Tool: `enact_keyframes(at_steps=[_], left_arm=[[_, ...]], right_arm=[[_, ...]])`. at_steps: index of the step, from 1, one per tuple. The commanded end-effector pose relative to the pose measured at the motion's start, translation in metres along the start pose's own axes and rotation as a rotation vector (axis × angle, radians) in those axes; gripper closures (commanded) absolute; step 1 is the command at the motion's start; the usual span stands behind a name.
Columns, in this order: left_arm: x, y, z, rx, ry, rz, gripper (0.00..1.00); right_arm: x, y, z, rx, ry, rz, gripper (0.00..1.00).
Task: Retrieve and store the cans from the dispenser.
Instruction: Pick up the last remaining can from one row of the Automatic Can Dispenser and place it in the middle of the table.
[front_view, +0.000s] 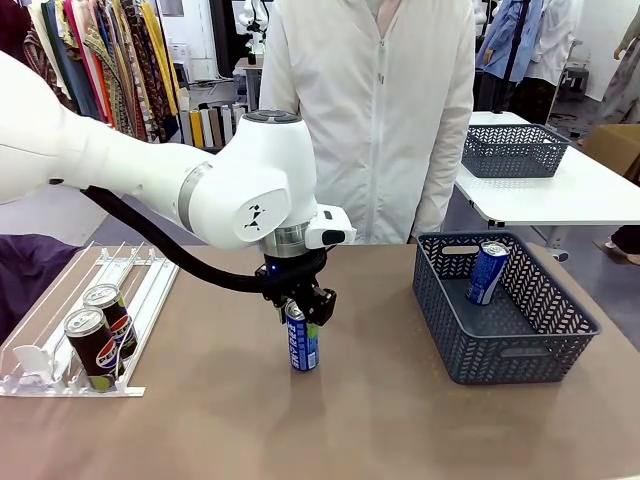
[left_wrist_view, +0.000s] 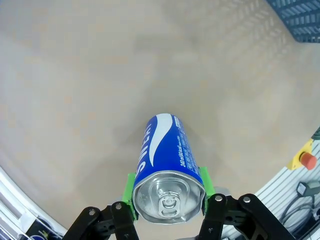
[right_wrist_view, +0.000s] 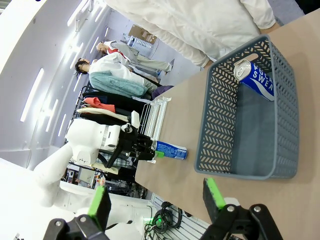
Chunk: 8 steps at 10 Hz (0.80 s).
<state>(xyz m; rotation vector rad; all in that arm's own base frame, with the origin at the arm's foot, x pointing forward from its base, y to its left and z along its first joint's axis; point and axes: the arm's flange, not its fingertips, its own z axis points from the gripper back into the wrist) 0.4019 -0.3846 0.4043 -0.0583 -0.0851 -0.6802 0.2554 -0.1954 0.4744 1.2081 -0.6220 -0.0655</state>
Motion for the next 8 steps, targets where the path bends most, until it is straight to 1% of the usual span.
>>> enact_keyframes(at_steps=[1, 2, 4, 5, 7, 8], left_arm=[[0.005, 0.0, 0.007, 0.021, 0.004, 0.002, 0.49], [0.005, 0.0, 0.007, 0.022, 0.003, 0.001, 0.0], [0.003, 0.004, 0.02, 0.021, -0.033, 0.016, 0.0], [0.0, 0.01, 0.033, -0.008, -0.054, 0.031, 0.0], [-0.016, 0.031, 0.072, -0.064, -0.135, 0.07, 0.0], [-0.03, 0.047, 0.093, -0.109, -0.147, 0.085, 0.0]], right_arm=[[0.003, 0.001, -0.001, 0.021, -0.021, 0.018, 0.0], [0.003, 0.001, -0.001, 0.021, -0.021, 0.018, 0.0], [0.003, 0.001, -0.001, 0.021, -0.021, 0.018, 0.0], [0.003, 0.001, -0.001, 0.021, -0.021, 0.018, 0.0], [0.003, 0.001, -0.001, 0.021, -0.021, 0.018, 0.0], [0.003, 0.001, -0.001, 0.021, -0.021, 0.018, 0.0]])
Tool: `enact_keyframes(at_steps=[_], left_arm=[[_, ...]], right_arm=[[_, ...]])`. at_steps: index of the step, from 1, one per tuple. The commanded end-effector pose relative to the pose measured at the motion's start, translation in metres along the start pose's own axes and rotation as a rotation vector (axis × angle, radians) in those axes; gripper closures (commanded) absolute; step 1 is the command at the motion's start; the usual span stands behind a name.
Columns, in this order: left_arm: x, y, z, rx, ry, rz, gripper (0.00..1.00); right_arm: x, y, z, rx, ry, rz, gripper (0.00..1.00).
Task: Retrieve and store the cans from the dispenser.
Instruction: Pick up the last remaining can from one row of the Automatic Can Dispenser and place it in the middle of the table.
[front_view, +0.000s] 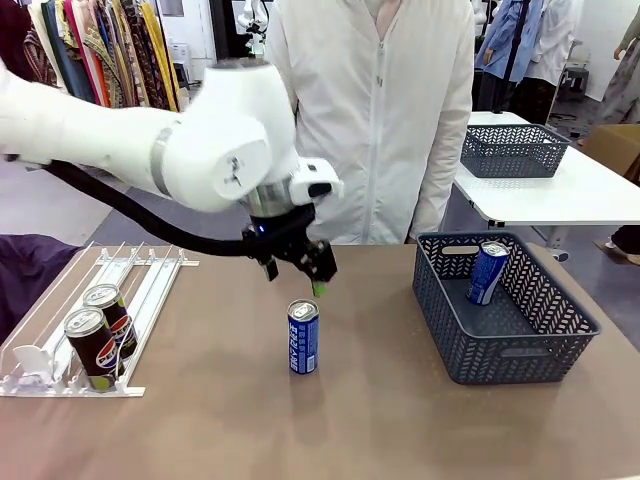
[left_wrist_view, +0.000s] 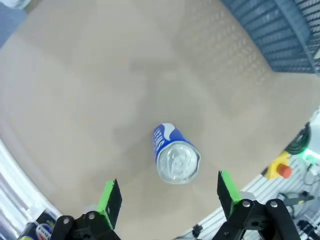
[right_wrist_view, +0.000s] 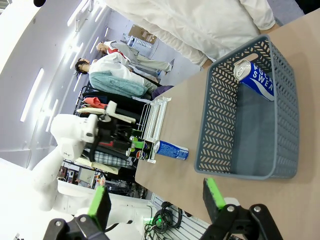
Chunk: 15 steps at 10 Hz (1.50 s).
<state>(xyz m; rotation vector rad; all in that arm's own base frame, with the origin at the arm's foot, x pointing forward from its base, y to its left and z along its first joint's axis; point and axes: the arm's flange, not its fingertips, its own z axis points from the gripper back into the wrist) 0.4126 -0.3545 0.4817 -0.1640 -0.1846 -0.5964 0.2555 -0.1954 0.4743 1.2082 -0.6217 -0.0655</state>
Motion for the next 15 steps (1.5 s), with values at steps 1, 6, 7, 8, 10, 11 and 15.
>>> enact_keyframes(at_steps=[1, 6, 7, 8, 10, 11, 15], left_arm=[[-0.039, 0.04, 0.045, -0.08, -0.036, 0.026, 0.0], [-0.179, 0.275, 0.17, -0.566, -0.176, 0.309, 0.0], [-0.219, 0.32, 0.177, -0.657, -0.229, 0.42, 0.0], [-0.265, 0.361, 0.177, -0.71, -0.284, 0.523, 0.0], [-0.327, 0.415, 0.16, -0.88, -0.327, 0.539, 0.0], [-0.348, 0.427, 0.146, -0.934, -0.365, 0.544, 0.0], [-0.363, 0.419, 0.152, -0.86, -0.332, 0.582, 0.0]], right_arm=[[0.003, 0.001, -0.001, 0.021, -0.021, 0.019, 0.0], [0.003, 0.001, -0.001, 0.021, -0.021, 0.019, 0.0], [0.003, 0.001, -0.001, 0.021, -0.021, 0.019, 0.0], [0.003, 0.001, -0.001, 0.021, -0.021, 0.019, 0.0], [0.003, 0.001, -0.001, 0.021, -0.021, 0.019, 0.0], [0.003, 0.001, -0.001, 0.021, -0.021, 0.019, 0.0], [0.003, 0.001, -0.001, 0.021, -0.021, 0.019, 0.0]])
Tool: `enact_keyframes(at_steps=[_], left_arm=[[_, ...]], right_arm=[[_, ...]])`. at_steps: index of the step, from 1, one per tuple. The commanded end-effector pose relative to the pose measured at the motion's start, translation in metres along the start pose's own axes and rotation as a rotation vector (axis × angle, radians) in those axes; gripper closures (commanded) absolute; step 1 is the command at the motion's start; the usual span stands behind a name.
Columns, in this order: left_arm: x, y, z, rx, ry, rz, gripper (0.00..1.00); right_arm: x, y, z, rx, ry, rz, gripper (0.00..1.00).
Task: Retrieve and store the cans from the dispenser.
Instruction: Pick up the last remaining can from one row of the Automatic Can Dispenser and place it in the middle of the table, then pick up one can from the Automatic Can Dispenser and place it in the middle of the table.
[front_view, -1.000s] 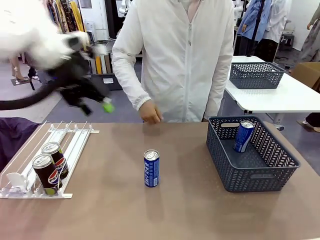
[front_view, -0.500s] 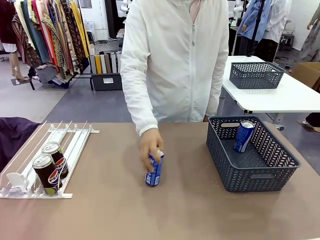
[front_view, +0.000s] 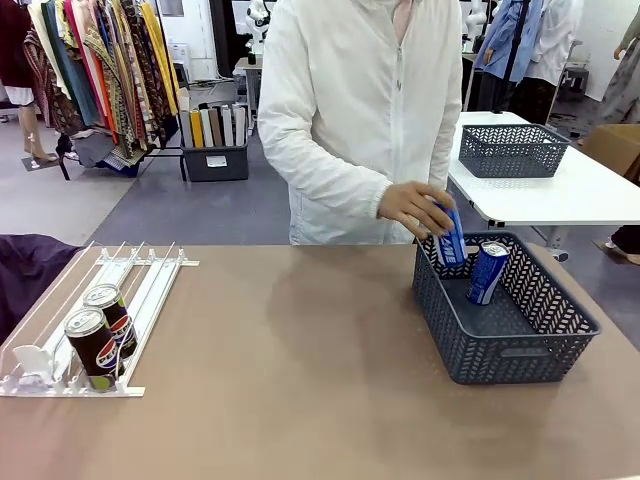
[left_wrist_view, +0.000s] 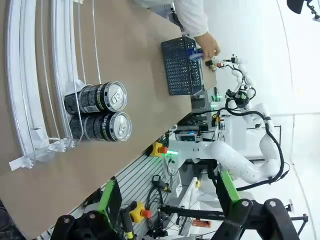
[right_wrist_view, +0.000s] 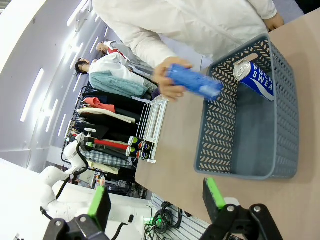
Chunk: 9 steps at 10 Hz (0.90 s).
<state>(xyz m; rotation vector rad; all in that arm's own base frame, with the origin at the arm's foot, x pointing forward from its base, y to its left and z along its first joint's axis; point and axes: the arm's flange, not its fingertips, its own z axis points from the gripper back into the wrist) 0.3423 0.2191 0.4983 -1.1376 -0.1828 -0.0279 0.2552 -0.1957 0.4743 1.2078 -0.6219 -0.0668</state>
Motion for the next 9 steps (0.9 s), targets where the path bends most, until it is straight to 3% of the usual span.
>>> enact_keyframes(at_steps=[1, 9], left_arm=[[-0.0033, -0.011, 0.0012, 0.024, 0.003, 0.001, 0.0], [-0.0033, -0.011, 0.0012, 0.024, 0.003, 0.001, 0.0]], right_arm=[[0.0033, 0.0014, -0.0012, 0.021, -0.021, 0.019, 0.0], [0.0033, 0.0014, -0.0012, 0.021, -0.021, 0.019, 0.0]])
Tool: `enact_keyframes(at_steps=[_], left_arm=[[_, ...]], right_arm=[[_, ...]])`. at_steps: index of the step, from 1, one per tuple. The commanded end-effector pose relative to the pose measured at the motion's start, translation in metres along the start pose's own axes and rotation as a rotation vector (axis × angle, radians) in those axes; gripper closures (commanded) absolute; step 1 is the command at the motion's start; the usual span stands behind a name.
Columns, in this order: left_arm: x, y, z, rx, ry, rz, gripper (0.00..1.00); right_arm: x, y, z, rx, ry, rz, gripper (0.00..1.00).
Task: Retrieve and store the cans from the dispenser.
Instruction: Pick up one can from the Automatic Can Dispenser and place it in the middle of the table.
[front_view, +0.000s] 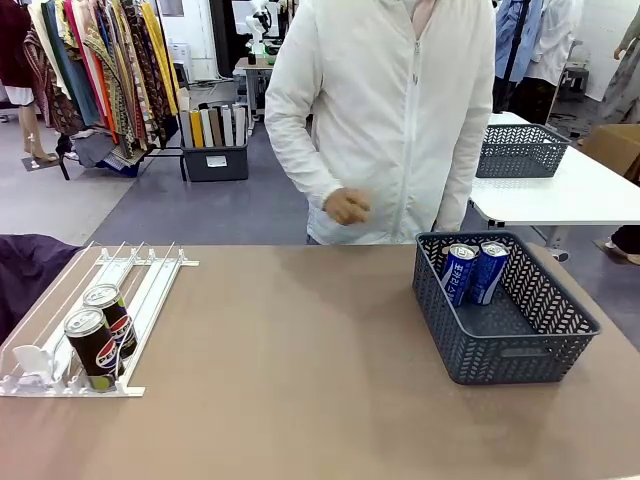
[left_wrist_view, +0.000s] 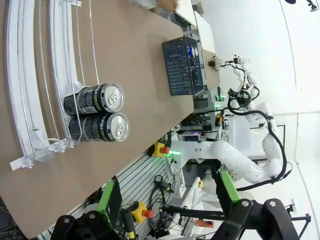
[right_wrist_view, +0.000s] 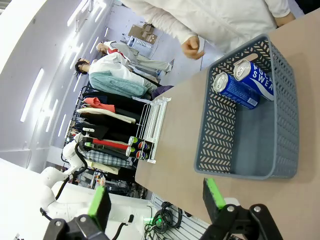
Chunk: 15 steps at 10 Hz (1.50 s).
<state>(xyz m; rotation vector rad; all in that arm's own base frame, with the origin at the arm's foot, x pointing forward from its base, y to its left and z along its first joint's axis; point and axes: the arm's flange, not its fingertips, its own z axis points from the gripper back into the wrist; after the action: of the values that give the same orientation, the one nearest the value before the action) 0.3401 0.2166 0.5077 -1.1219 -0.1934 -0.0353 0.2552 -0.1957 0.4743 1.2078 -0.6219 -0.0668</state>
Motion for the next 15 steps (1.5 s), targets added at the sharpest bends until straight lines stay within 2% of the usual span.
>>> enact_keyframes(at_steps=[1, 2, 3, 4, 5, 6, 7, 8, 9, 11, 12, 14, 15], left_arm=[[0.0, 0.0, 0.0, 0.0, 0.0, 0.0, 0.0], [-0.006, -0.027, -0.031, 0.411, 0.113, -0.063, 0.0], [-0.013, -0.054, -0.063, 0.669, 0.176, -0.121, 0.0], [-0.019, -0.081, -0.096, 0.841, 0.188, -0.171, 0.0], [-0.023, -0.098, -0.123, 0.923, 0.191, -0.194, 0.0], [-0.022, -0.107, -0.15, 0.951, 0.214, -0.21, 0.0], [-0.02, -0.109, -0.174, 1.028, 0.176, -0.169, 0.0], [-0.023, -0.111, -0.196, 1.03, 0.217, -0.187, 0.0], [-0.023, -0.111, -0.211, 1.008, 0.209, -0.155, 0.0], [-0.019, -0.116, -0.228, 0.888, 0.217, -0.086, 0.0], [-0.029, -0.117, -0.226, 1.01, 0.226, -0.175, 0.0], [-0.025, -0.111, -0.235, 0.966, 0.243, -0.141, 0.0], [-0.023, -0.1, -0.245, 0.989, 0.209, -0.137, 0.0]], right_arm=[[0.003, 0.001, -0.001, 0.021, -0.021, 0.019, 0.0], [0.003, 0.001, -0.001, 0.021, -0.021, 0.019, 0.0], [0.003, 0.001, -0.001, 0.021, -0.021, 0.019, 0.0], [0.003, 0.001, -0.001, 0.021, -0.021, 0.019, 0.0], [0.003, 0.001, -0.001, 0.021, -0.021, 0.019, 0.0], [0.003, 0.001, -0.001, 0.021, -0.021, 0.019, 0.0], [0.003, 0.001, -0.001, 0.021, -0.021, 0.019, 0.0], [0.003, 0.001, -0.001, 0.021, -0.021, 0.019, 0.0], [0.003, 0.001, -0.001, 0.021, -0.021, 0.019, 0.0], [0.003, 0.001, -0.001, 0.021, -0.021, 0.019, 0.0], [0.003, 0.001, -0.001, 0.021, -0.021, 0.019, 0.0], [0.003, 0.001, -0.001, 0.021, -0.021, 0.019, 0.0], [0.003, 0.001, -0.001, 0.021, -0.021, 0.019, 0.0]])
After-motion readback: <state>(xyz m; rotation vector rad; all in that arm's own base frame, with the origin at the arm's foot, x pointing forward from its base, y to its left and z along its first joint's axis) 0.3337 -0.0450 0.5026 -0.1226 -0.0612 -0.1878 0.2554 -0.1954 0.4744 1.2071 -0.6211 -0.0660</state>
